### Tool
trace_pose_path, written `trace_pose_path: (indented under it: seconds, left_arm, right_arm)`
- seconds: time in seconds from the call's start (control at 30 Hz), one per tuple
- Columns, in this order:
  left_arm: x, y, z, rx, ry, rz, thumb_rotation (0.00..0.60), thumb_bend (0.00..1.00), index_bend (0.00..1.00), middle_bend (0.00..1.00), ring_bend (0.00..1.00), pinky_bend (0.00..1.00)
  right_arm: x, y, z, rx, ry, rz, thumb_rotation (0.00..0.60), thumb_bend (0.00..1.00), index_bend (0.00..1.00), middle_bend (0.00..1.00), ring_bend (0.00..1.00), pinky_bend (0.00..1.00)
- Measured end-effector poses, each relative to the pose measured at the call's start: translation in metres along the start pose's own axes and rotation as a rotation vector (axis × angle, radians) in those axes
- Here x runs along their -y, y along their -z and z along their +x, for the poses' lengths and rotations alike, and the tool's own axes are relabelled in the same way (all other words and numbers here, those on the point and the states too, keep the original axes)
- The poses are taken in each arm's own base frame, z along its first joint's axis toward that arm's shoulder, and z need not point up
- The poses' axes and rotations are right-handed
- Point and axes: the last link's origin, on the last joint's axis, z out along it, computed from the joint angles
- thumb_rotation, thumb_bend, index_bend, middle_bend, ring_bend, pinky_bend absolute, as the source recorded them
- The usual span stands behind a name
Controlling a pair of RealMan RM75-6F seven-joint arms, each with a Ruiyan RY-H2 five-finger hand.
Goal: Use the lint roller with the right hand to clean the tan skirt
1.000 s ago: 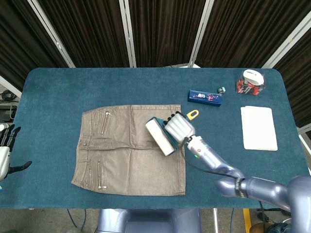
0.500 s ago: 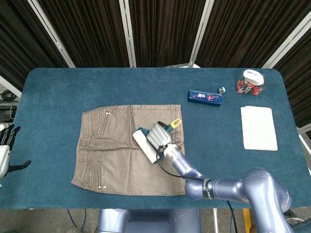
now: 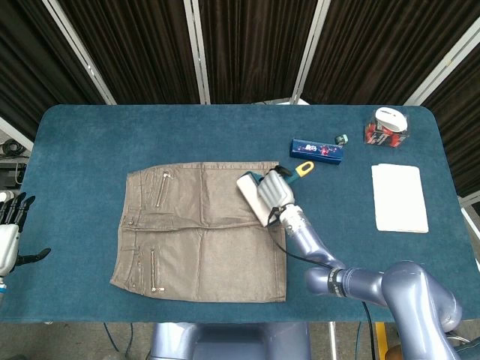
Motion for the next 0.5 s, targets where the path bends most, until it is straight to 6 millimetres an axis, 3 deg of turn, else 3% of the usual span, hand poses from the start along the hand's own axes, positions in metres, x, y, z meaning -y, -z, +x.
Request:
trace_pose_path:
  seconds: [0.2,0.5]
  left_arm:
    - [-0.003,0.001,-0.001,-0.001,-0.004,-0.008,0.6,0.0,0.0,0.0,0.0,0.0]
    - [-0.003,0.0,-0.001,0.001,-0.005,-0.005,0.6,0.0,0.0,0.0,0.0,0.0]
  right_arm:
    - [-0.01,0.0,-0.013,0.001,0.056,-0.016,0.6,0.76,0.59,0.63,0.54,0.55]
    - [0.013,0.006,0.007,-0.051,0.109,0.042,0.6,0.76,0.59,0.63,0.54,0.55]
